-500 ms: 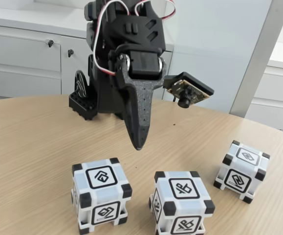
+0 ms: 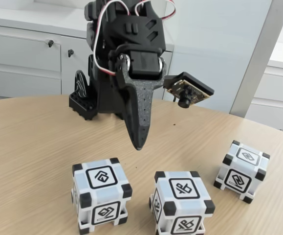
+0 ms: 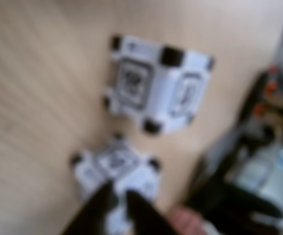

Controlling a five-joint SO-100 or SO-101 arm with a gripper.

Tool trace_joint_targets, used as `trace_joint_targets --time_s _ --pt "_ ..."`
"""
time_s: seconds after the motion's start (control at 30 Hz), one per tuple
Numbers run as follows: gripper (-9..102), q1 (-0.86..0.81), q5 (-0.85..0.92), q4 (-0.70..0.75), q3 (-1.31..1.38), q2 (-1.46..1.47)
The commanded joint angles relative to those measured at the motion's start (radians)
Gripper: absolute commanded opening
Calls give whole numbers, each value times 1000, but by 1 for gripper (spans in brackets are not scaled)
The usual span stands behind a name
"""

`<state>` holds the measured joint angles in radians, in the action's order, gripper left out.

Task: Stack cubes from left to right.

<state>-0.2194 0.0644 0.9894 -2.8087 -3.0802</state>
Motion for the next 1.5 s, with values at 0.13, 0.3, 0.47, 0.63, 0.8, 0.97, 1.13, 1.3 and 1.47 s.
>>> trace_joint_targets --time_s 0.13,0.3,0.47,0.63,0.8,0.97,1.13,1.3,1.47 --pt "0 -5 3 -18 6 -5" --pt "0 -5 -2 -18 6 -5" --pt "0 -5 11 -18 8 -5" --pt "0 -6 -12 -18 21 -5" --pt "0 -5 0 -17 72 5" --pt "1 -6 -67 -17 275 26" --pt "11 5 -94 -17 479 149" --pt "20 12 -37 -17 612 380" --pt "29 17 100 -17 663 632"
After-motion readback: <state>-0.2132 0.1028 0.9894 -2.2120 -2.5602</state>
